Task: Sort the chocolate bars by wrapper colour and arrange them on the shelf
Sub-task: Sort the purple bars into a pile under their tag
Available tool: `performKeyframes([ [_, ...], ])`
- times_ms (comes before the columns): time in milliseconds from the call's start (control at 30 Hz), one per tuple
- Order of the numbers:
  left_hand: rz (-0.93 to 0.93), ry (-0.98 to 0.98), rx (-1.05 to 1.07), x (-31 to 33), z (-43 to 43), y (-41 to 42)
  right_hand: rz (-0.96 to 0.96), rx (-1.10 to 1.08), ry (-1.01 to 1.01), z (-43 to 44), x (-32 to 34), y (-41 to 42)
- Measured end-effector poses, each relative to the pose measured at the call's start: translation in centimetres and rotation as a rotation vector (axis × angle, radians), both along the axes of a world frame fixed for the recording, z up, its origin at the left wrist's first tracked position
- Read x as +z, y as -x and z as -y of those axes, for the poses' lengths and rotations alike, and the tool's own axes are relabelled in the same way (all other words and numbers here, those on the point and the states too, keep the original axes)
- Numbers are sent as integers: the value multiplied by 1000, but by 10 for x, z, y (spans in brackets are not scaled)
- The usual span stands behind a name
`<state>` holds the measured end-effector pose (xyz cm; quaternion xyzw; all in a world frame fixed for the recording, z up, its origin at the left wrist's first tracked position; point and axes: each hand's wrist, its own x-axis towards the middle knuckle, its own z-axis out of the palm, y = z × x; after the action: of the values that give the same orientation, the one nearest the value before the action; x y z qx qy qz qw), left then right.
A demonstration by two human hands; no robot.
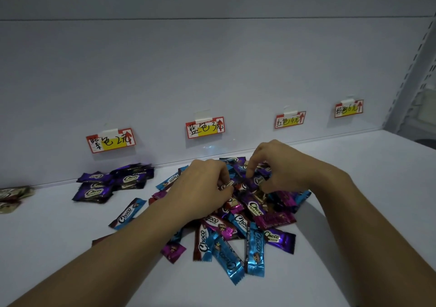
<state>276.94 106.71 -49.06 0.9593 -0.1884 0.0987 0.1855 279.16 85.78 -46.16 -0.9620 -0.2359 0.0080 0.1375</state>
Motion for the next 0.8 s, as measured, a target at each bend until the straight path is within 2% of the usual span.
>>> performKeyframes([
  [267,121,9,9,14,-24,16,24,9,-264,3,1,-3],
  [433,172,45,2,21,-62,35,-46,72,-616,-12,2,5],
  [500,178,57,26,19,-80,42,-57,68,-681,-24,0,10],
  [667,168,153,93,6,-131,56,-10,75,-701,-65,-11,22],
  [800,170,141,122,19,-173,47,73,151,-416,-105,-11,18],
])
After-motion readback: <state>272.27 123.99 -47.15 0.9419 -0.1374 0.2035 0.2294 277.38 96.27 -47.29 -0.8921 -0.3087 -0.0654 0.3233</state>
